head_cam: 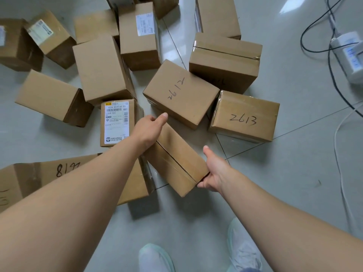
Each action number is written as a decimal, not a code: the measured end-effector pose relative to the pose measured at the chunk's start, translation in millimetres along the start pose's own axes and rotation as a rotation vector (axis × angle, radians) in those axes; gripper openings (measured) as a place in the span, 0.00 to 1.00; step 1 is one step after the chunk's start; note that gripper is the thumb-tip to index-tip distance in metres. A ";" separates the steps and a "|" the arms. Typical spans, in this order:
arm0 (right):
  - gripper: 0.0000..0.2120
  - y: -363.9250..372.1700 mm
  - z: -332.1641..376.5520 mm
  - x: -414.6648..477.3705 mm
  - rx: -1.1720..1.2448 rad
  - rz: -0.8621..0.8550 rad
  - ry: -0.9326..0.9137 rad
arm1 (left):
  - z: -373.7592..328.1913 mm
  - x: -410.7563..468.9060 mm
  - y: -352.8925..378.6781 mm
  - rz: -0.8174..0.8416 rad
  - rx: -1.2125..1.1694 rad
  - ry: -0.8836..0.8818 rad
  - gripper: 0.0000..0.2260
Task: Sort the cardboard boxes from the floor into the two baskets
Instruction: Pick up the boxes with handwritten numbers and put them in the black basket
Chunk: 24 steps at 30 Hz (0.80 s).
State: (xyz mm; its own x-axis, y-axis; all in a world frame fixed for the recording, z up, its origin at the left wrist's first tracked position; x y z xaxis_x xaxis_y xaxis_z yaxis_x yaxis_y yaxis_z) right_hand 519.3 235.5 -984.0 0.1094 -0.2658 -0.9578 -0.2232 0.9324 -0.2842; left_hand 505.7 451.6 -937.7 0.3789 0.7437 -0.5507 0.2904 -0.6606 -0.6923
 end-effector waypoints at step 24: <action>0.16 -45.4 95.1 -495.9 -0.257 0.163 -0.707 | -113.3 -248.1 -401.2 -0.503 -0.718 -0.360 0.11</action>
State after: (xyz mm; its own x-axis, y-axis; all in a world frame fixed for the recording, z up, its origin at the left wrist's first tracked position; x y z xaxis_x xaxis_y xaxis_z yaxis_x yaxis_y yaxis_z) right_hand 567.3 348.2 -492.0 0.6296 0.1708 -0.7579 -0.4983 0.8372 -0.2253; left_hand 394.7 520.5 -470.4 -0.1969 0.8659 -0.4598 0.8624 -0.0701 -0.5014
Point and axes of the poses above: each hand's wrist, its own x-axis towards the middle knuckle, its own y-axis out of the palm, z = x × y, the point moved 8 cm from there along x, towards the middle knuckle, and after that the axes turned 14 degrees about -z, right-handed, at the moved point
